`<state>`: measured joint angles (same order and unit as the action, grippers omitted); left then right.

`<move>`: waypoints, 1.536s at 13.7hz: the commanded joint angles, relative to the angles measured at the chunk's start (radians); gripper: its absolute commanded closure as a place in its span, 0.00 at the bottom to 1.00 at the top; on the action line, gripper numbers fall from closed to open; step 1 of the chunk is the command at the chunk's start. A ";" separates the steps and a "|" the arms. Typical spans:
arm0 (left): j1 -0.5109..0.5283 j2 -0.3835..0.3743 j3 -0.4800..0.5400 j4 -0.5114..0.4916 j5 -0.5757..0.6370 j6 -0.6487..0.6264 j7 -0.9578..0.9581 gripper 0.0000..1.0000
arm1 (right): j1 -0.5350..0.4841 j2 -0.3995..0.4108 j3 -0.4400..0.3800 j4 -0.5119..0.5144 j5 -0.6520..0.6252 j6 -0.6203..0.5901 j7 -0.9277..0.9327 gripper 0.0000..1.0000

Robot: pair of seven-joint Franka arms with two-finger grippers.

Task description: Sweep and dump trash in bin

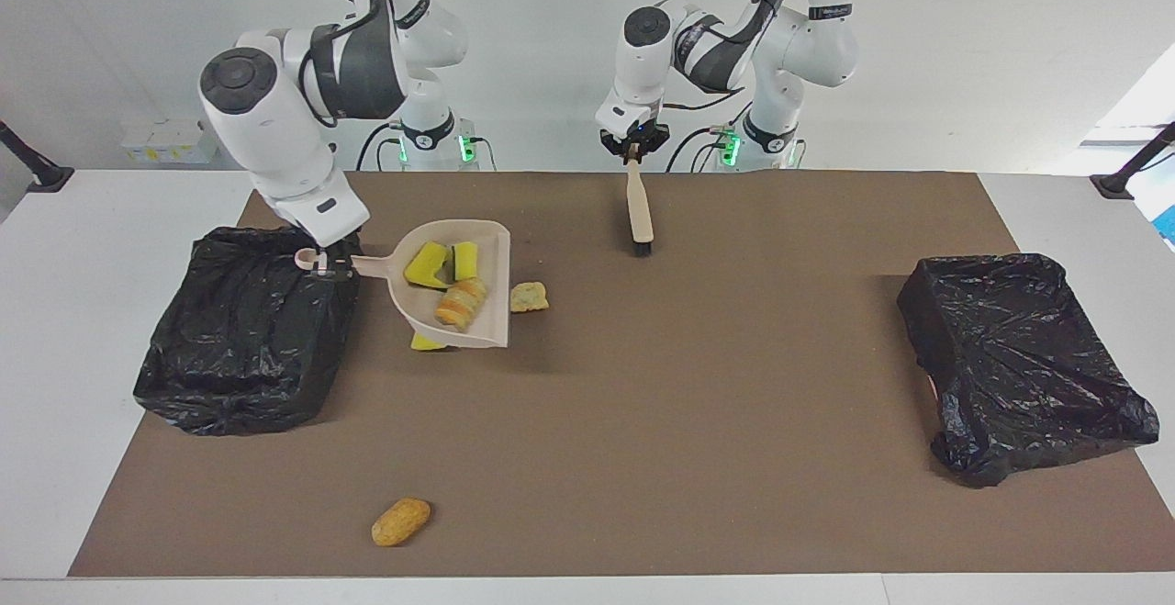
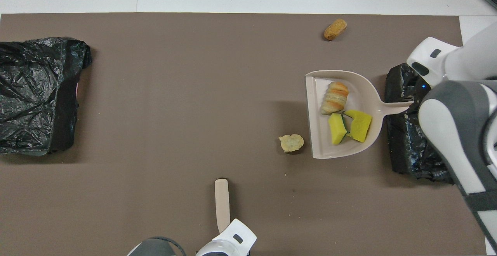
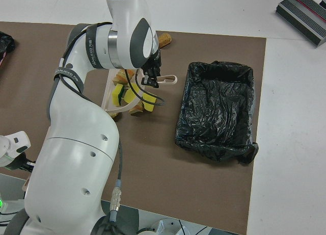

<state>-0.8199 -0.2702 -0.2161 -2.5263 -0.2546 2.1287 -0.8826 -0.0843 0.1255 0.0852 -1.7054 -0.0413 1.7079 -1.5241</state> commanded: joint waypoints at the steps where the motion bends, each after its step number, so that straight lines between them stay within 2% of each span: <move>1: -0.021 -0.020 0.012 -0.032 0.006 0.031 -0.010 0.86 | -0.116 -0.010 0.008 0.010 0.009 -0.053 -0.106 1.00; 3: -0.012 -0.020 0.012 -0.035 -0.003 0.028 -0.007 0.81 | -0.208 -0.010 0.001 0.012 -0.011 -0.051 -0.198 1.00; 4: -0.011 -0.020 0.014 -0.035 -0.003 0.027 -0.007 0.75 | -0.245 -0.010 -0.001 0.012 -0.034 -0.047 -0.232 1.00; 5: -0.008 -0.018 0.014 -0.037 -0.003 0.023 -0.007 0.61 | -0.287 -0.010 -0.001 0.016 -0.060 -0.042 -0.267 1.00; 6: 0.004 -0.014 0.015 -0.035 -0.003 0.023 -0.009 0.41 | -0.322 -0.009 0.001 0.024 -0.086 -0.042 -0.290 1.00; 8: 0.033 0.003 0.015 -0.028 -0.002 0.023 0.005 0.24 | -0.359 -0.007 -0.002 0.035 -0.174 -0.036 -0.283 1.00; 9: 0.054 0.017 0.015 -0.020 -0.002 0.022 0.023 0.09 | -0.354 -0.004 0.001 0.061 -0.254 -0.036 -0.269 1.00; 10: 0.077 0.026 0.015 -0.008 -0.002 0.017 0.063 0.00 | -0.350 -0.001 0.001 0.070 -0.317 -0.037 -0.224 1.00; 13: 0.180 0.115 0.018 0.098 0.015 -0.028 0.175 0.00 | -0.312 -0.006 0.005 0.061 -0.500 -0.042 -0.017 1.00; 16: 0.321 0.195 0.018 0.286 0.095 -0.108 0.286 0.00 | -0.270 -0.010 0.008 0.049 -0.633 -0.043 0.080 1.00; 18: 0.392 0.207 0.020 0.374 0.178 -0.131 0.377 0.00 | -0.218 -0.036 0.010 0.001 -0.748 -0.048 0.162 1.00; 20: 0.470 0.191 0.024 0.460 0.183 -0.166 0.456 0.00 | -0.200 -0.059 0.010 -0.037 -0.804 -0.047 0.188 1.00; 21: 0.507 0.192 0.024 0.534 0.183 -0.220 0.497 0.00 | -0.199 -0.061 0.010 -0.037 -0.813 -0.047 0.188 1.00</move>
<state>-0.3757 -0.0855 -0.1829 -2.1166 -0.0933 2.0073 -0.4489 -0.2794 0.1117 0.0887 -1.6895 -0.8082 1.6649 -1.3580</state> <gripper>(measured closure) 0.000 0.687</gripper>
